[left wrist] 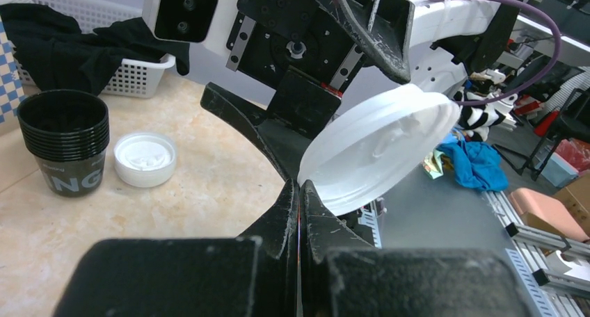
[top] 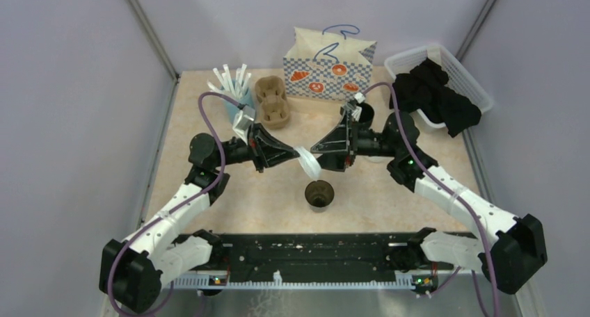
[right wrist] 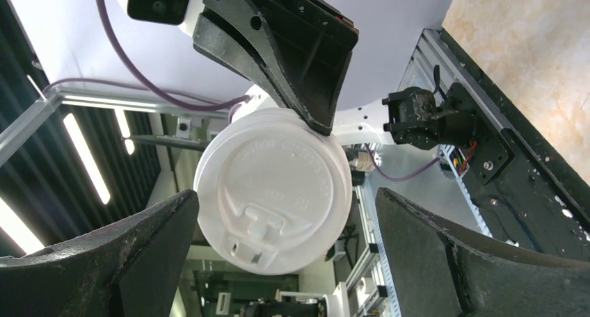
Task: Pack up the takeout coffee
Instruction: Pick up the cup lid from the center of the board.
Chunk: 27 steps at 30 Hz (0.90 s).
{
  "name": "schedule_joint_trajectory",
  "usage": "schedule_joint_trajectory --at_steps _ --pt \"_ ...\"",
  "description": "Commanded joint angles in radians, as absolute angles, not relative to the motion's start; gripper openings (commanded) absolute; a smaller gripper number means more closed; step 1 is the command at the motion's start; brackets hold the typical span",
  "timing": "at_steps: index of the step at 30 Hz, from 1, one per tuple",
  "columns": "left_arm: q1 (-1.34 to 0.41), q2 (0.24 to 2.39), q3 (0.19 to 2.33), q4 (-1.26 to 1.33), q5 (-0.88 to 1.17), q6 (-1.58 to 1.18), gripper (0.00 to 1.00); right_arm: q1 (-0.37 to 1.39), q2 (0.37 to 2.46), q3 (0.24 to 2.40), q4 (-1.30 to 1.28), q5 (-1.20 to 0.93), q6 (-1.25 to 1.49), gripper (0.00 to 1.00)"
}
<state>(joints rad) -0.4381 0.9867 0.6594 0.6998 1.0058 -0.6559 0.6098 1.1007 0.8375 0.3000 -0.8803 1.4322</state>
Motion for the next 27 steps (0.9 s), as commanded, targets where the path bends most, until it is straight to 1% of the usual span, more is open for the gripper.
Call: schedule_joint_trajectory --at_steps 1,27 --pt "-0.44 0.992 0.667 0.793 1.037 -0.638 0.0 0.607 1.105 0.86 0.293 -0.886 1.41 0.99" --pt "-0.44 0.998 0.665 0.77 1.014 -0.623 0.0 0.632 1.117 0.847 0.425 -0.903 1.474 0.99"
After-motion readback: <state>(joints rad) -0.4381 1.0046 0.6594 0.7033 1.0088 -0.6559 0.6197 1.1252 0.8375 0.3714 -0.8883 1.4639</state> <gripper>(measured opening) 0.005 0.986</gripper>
